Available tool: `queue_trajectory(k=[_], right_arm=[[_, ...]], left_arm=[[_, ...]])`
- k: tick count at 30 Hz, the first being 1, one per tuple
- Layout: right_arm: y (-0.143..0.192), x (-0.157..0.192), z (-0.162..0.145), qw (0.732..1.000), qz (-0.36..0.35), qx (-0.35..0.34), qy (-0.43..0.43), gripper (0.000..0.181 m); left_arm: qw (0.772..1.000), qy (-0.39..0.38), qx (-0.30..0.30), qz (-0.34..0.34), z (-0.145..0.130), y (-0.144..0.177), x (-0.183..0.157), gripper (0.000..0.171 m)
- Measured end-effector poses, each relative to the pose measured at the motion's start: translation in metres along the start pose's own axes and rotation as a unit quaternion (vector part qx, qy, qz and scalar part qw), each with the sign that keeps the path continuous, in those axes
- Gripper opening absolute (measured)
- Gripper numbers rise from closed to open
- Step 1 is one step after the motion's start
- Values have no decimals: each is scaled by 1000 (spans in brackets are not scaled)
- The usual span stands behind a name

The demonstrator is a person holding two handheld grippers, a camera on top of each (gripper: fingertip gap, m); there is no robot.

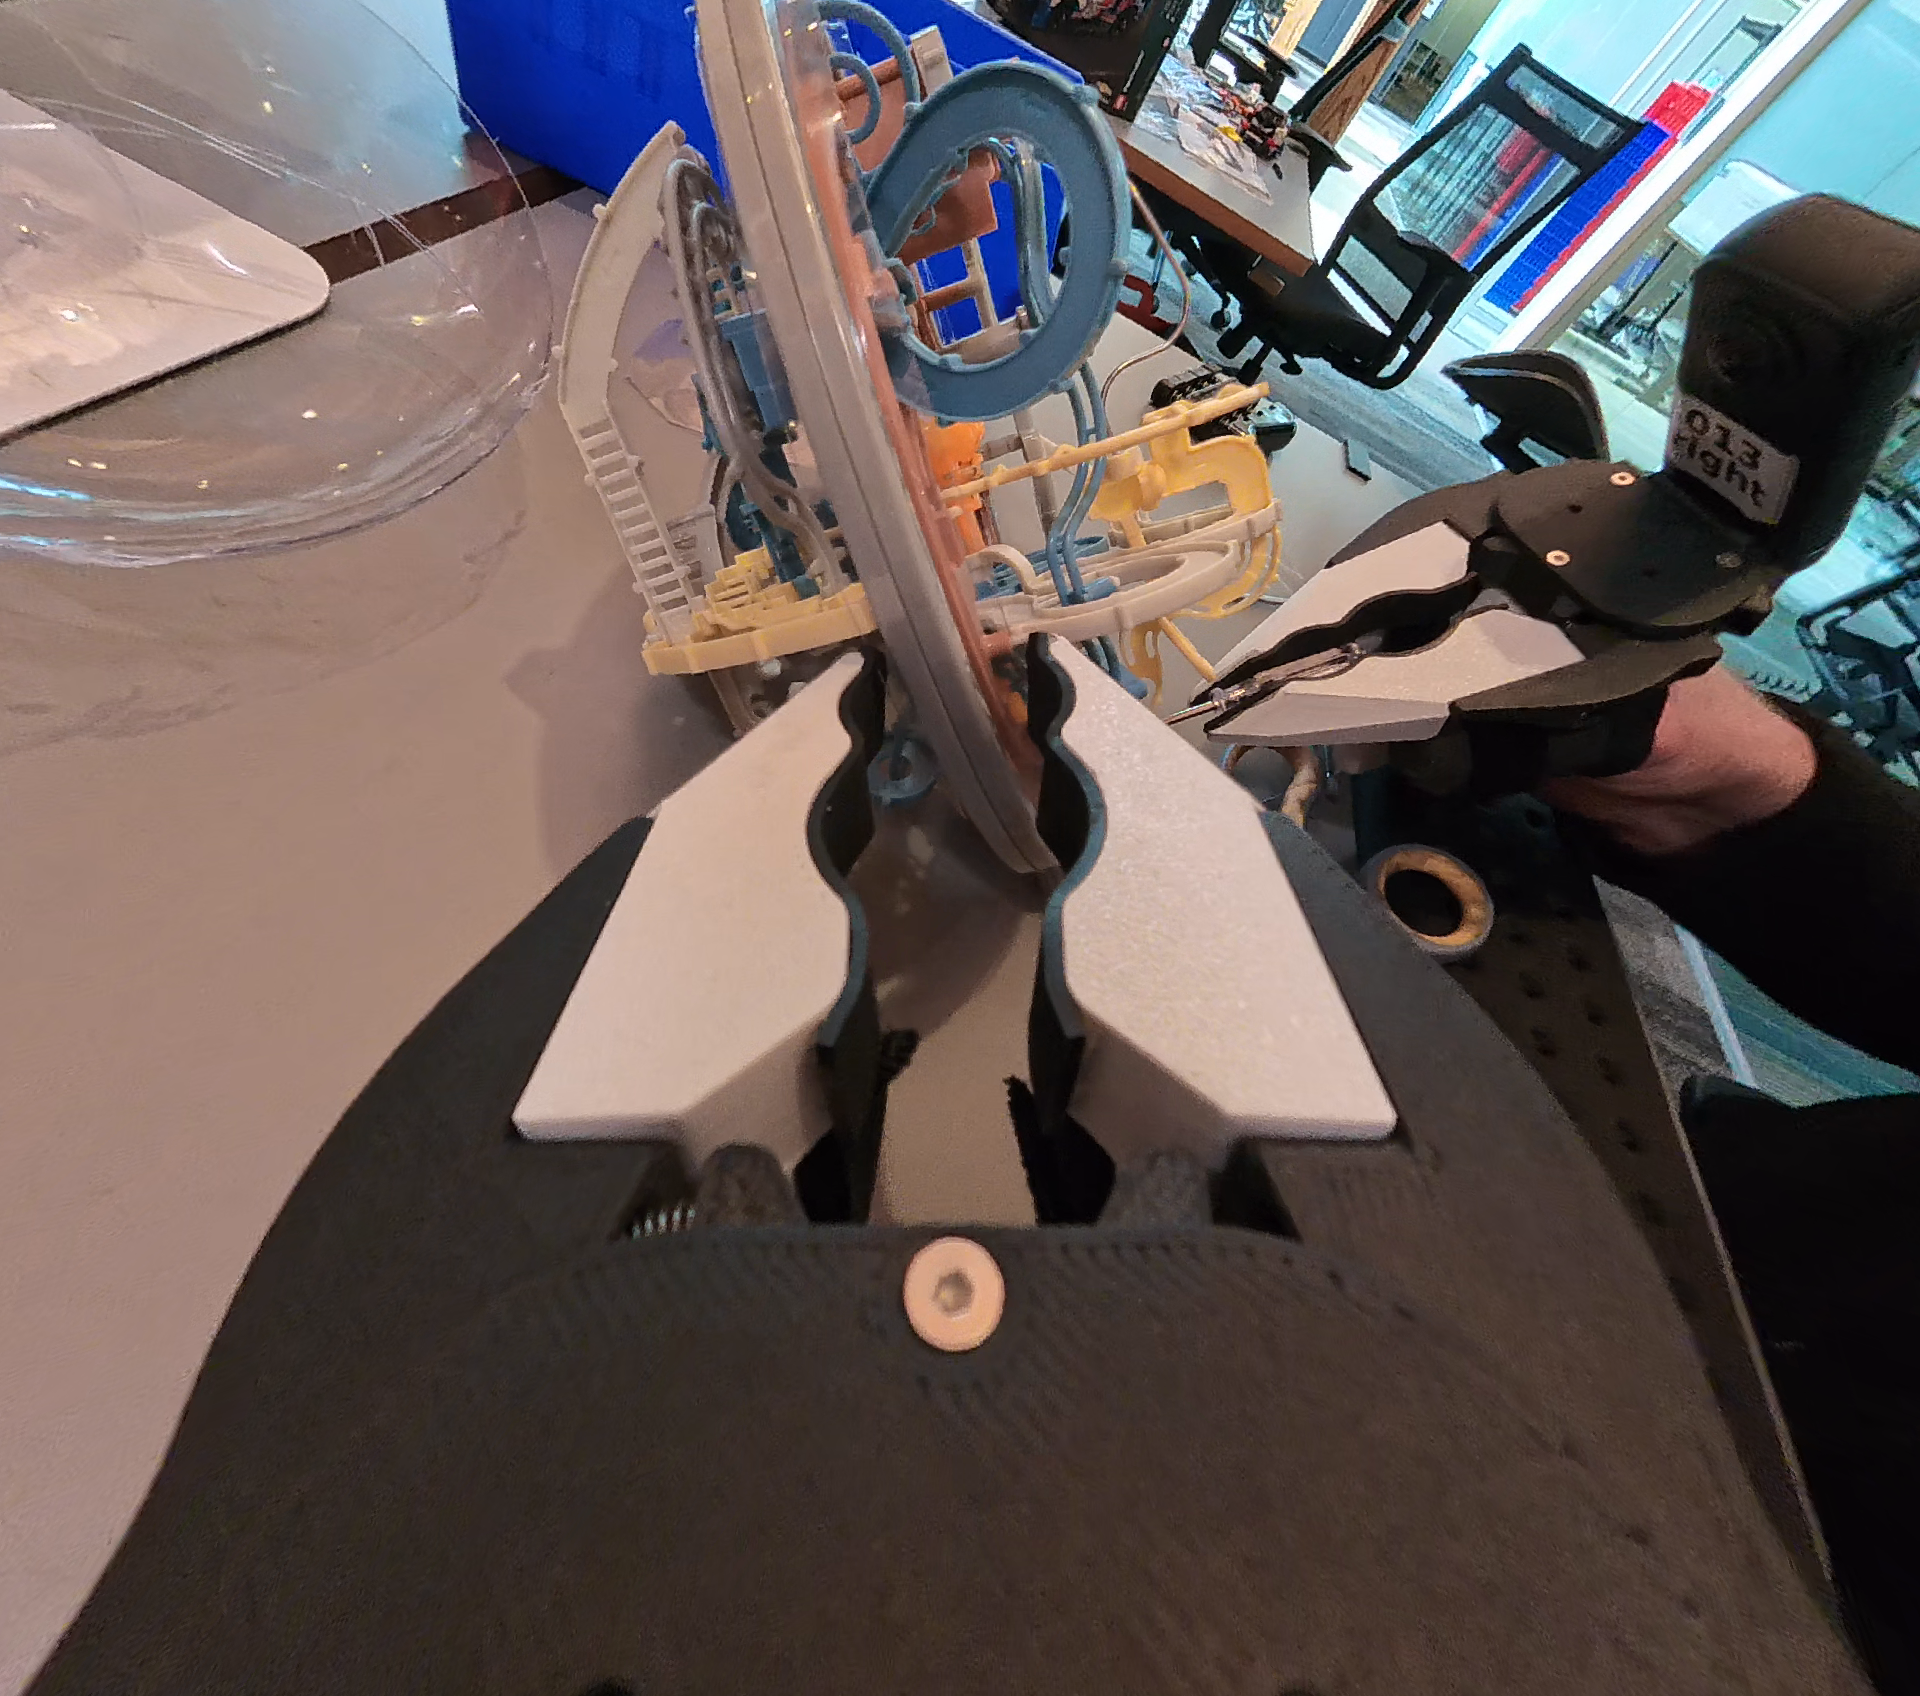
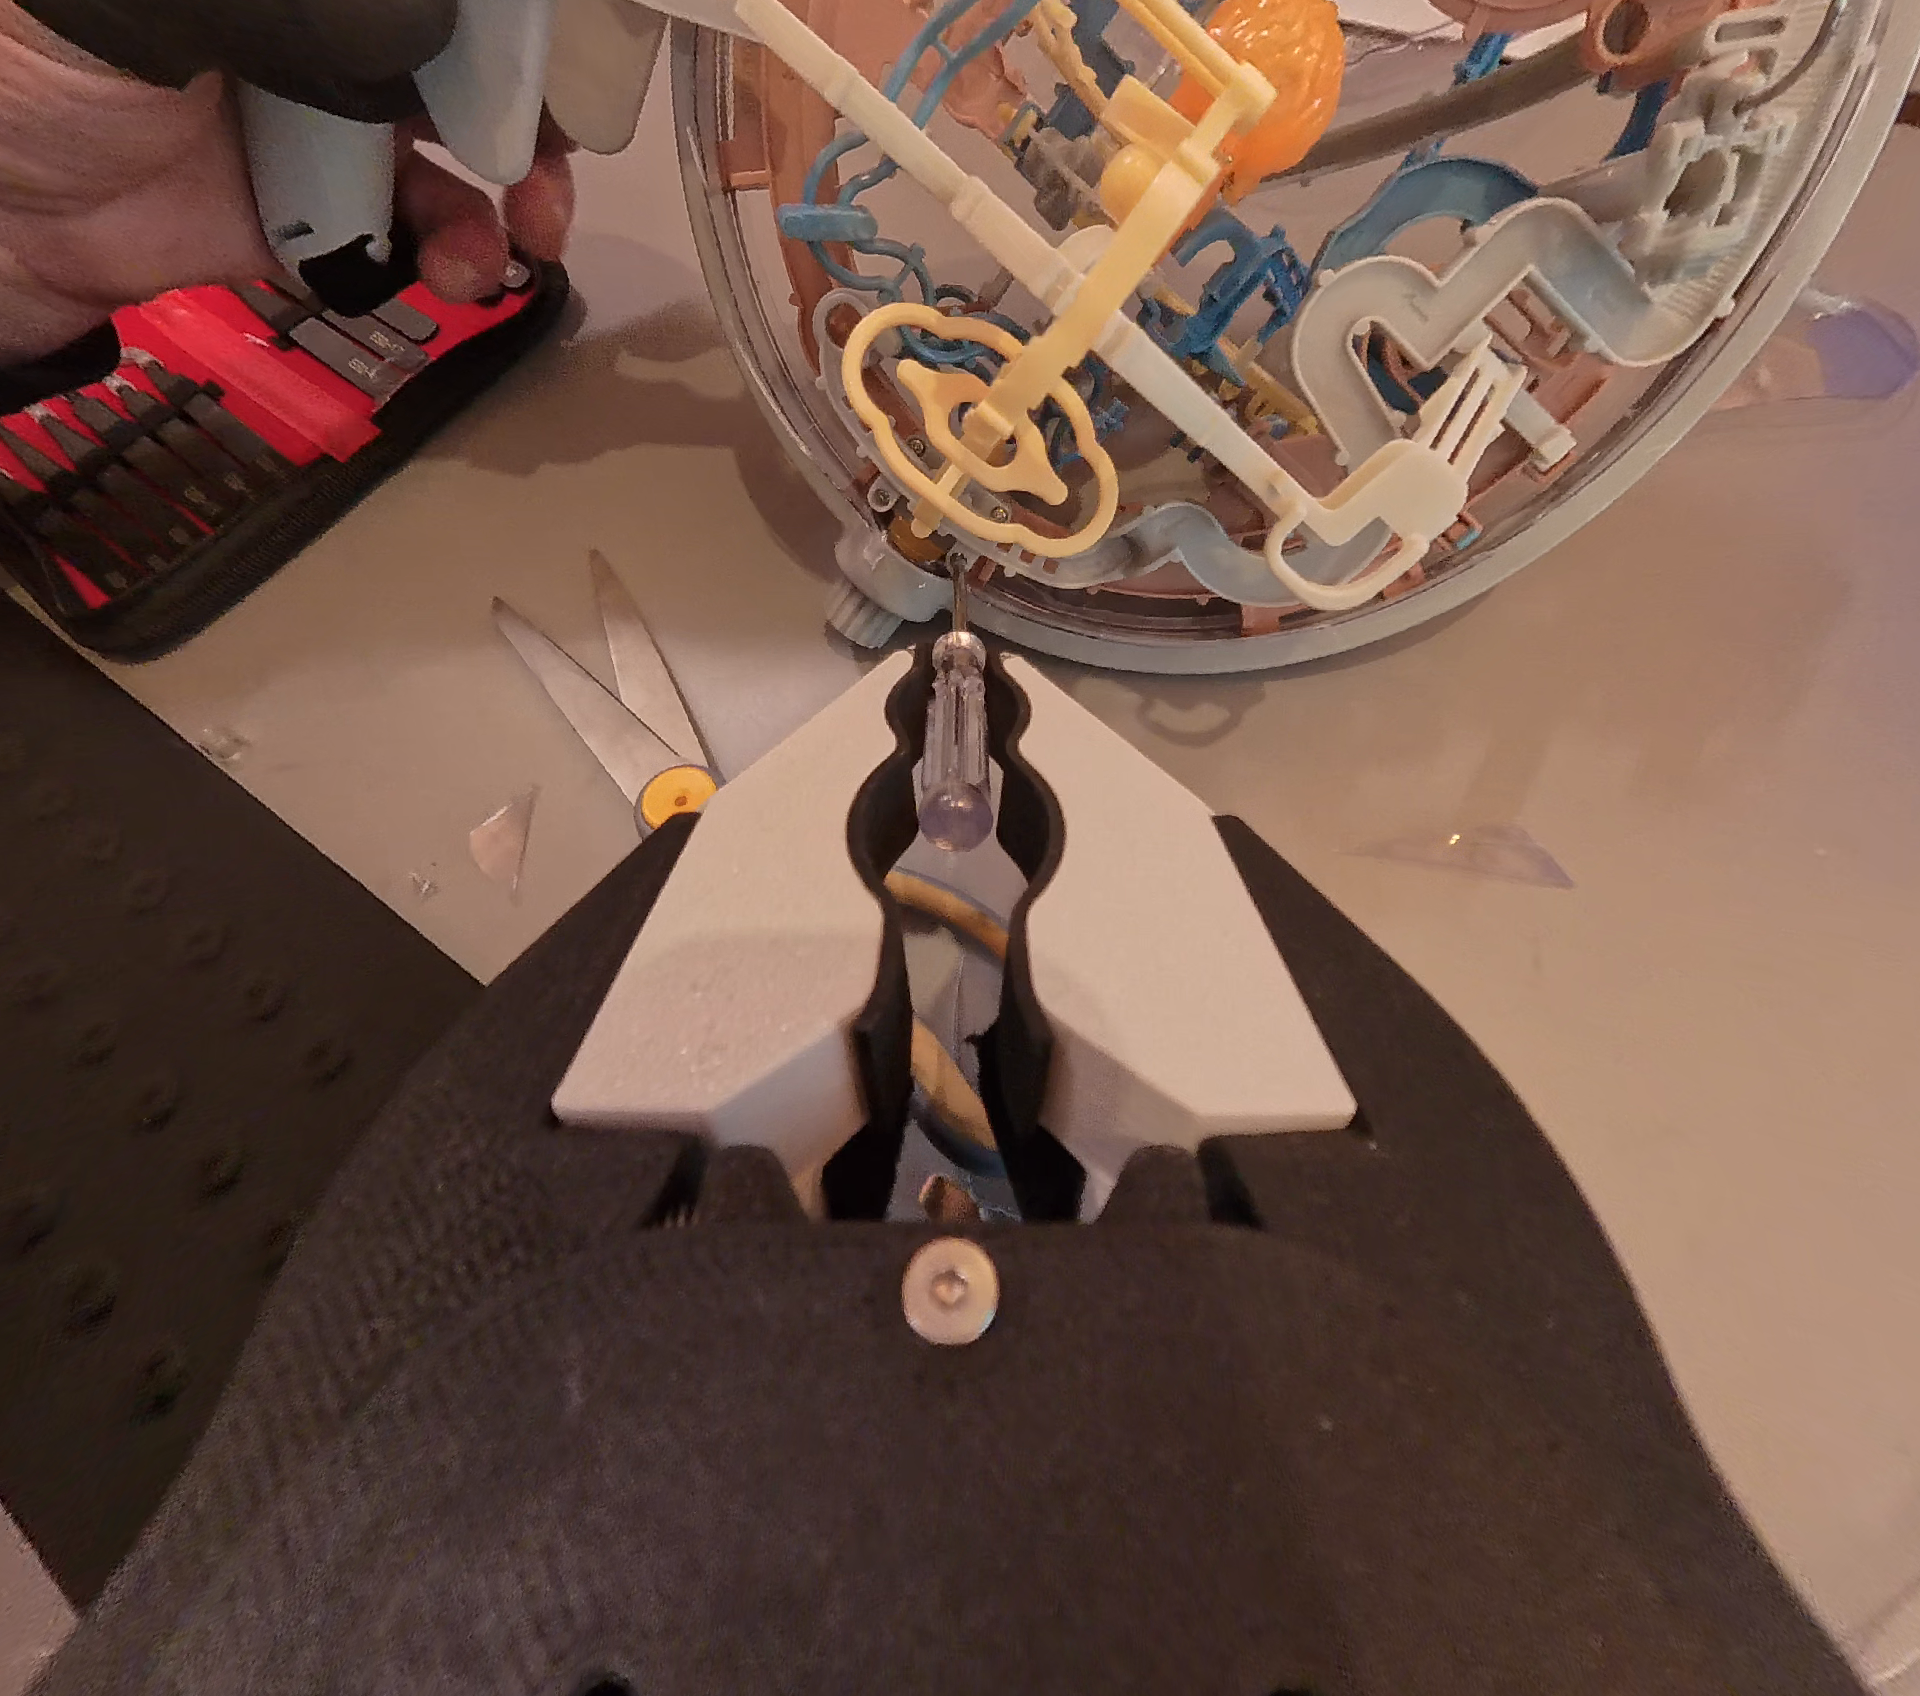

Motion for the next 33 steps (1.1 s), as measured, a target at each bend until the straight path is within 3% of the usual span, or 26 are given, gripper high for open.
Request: queue_trajectory(k=[11, 20, 33], right_arm=[[-4, -16, -1, 980, 101, -17, -170, 7], [-12, -24, 0, 952, 169, -23, -253, 7], [-11, -18, 11, 995, 75, 9, -60, 7]], left_arm=[[998, 43, -49, 23, -6, -3, -8, 23], [993, 47, -83, 64, -15, 2, -19, 23], [992, 83, -92, 35, -18, 3, -10, 22]])
Point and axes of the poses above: each gripper's, where its closed fingertips meet, y back along the fingers, z out of its top, x = y × z across the jaws, the point moved 9 cm from there along y, back along the fingers, and after that the axes turned 15 degrees about x, right-handed, at the moved point
